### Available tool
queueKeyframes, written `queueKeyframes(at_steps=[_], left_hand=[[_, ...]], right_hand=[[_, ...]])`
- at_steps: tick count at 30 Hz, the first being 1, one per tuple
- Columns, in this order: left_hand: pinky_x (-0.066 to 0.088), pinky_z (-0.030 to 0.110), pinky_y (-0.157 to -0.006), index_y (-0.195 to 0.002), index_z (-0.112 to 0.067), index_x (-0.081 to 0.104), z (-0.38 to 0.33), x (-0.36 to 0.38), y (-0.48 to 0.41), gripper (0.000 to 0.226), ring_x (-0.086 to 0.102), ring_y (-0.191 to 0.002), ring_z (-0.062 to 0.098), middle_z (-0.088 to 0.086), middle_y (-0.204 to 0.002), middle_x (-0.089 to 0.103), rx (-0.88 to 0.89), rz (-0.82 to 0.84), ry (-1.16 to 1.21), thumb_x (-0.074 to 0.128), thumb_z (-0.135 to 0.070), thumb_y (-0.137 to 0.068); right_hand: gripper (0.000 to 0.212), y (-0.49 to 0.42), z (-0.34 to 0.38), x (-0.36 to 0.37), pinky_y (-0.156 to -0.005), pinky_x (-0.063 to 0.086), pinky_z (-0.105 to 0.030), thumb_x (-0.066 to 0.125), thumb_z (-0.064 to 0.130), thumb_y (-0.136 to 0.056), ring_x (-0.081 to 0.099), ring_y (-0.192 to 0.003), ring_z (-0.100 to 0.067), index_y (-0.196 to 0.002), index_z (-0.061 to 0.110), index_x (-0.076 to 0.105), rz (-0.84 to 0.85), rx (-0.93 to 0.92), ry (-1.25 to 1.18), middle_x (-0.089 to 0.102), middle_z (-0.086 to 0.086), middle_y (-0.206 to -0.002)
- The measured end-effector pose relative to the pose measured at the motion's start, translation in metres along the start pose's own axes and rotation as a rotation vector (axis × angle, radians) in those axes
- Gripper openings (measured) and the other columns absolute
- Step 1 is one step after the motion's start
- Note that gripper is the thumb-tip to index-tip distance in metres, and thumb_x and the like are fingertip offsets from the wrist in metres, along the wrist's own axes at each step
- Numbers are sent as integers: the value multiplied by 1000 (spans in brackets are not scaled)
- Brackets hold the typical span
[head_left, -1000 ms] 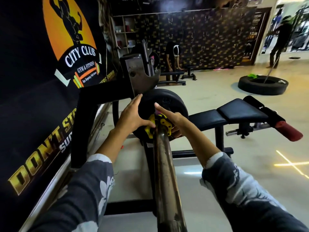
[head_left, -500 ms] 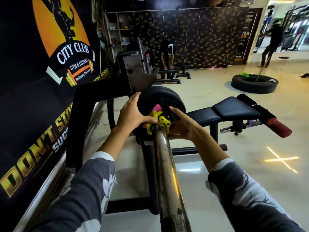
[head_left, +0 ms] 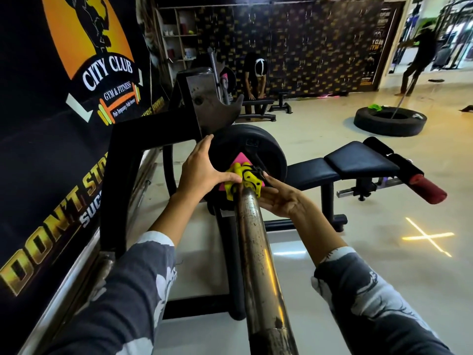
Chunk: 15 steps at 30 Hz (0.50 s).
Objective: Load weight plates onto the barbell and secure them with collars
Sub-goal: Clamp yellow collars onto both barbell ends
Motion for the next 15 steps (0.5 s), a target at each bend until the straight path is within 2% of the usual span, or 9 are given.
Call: queueKeyframes(at_steps=[3, 6, 8, 9, 10, 11, 12, 13, 15], left_hand=[[31, 40, -107, -142, -14, 30, -3, 0, 1, 121, 35, -134, 27, 9, -149, 36, 3, 8, 7, 87, -53, -43], [30, 42, -108, -144, -14, 27, -4, 0, 0, 122, 32, -136, 28, 10, -151, 33, -5, 33, 6, 87, -51, -45], [27, 43, -110, -146, -14, 22, -6, 2, 2, 122, 27, -139, 27, 9, -153, 27, -14, 67, 12, 86, -50, -48], [25, 43, -111, -146, -14, 19, -5, 4, 3, 122, 24, -140, 27, 9, -155, 23, -15, 80, 13, 85, -50, -51], [23, 42, -112, -147, -13, 16, -6, 4, 6, 120, 20, -141, 26, 9, -156, 20, -15, 82, 3, 83, -51, -55], [20, 40, -113, -147, -12, 14, -8, 5, 12, 116, 18, -142, 25, 10, -156, 18, 2, 65, -19, 80, -52, -60], [18, 40, -114, -147, -11, 14, -12, 4, 19, 110, 16, -143, 25, 10, -156, 17, 29, 33, -43, 76, -52, -66], [17, 40, -115, -147, -9, 15, -15, 4, 26, 103, 16, -143, 25, 11, -156, 18, 71, -10, -61, 72, -51, -72], [16, 43, -116, -146, -7, 17, -23, 4, 45, 91, 16, -143, 25, 13, -155, 20, 141, -75, -90, 64, -49, -81]], right_hand=[[64, 1, 0, 1, -90, 48, -35, 54, 37, -91, 66, -49, -13, -32, 10, 57, -8, -12, -8, 57, 1, -37], [59, 10, 0, 6, -74, 52, -32, 54, 39, -91, 67, -51, -15, -40, 9, 63, -7, -44, 44, 64, -1, -45], [40, 19, 9, 1, -67, 54, -28, 58, 39, -89, 66, -59, -15, -68, 6, 70, -141, -193, 210, 70, -1, -57], [34, 27, 17, -4, -70, 54, -27, 61, 38, -88, 67, -71, -16, -87, 5, 69, -269, -338, 356, 74, -3, -72], [36, 38, 27, -8, -81, 53, -30, 61, 37, -88, 66, -88, -18, -107, 6, 66, -407, -514, 520, 74, -7, -96], [43, 52, 34, -5, -97, 47, -36, 58, 37, -90, 59, -110, -21, -124, 10, 57, -504, -684, 722, 65, -9, -120], [48, 64, 37, 5, -110, 33, -40, 54, 36, -92, 45, -128, -21, -135, 15, 47, -536, -826, 922, 51, -7, -138], [51, 74, 36, 15, -117, 18, -42, 50, 36, -94, 30, -139, -19, -141, 19, 37, -528, -934, 1094, 38, -4, -149], [54, 82, 28, 24, -117, -4, -40, 44, 37, -96, 9, -145, -15, -145, 23, 25, -508, -1007, 1326, 21, 1, -156]])
Point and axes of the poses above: each hand's wrist, its own y-axis away from the middle knuckle, its own x-axis out of the palm, z = x × y, the point moved 8 cm from there along -y, towards the middle knuckle
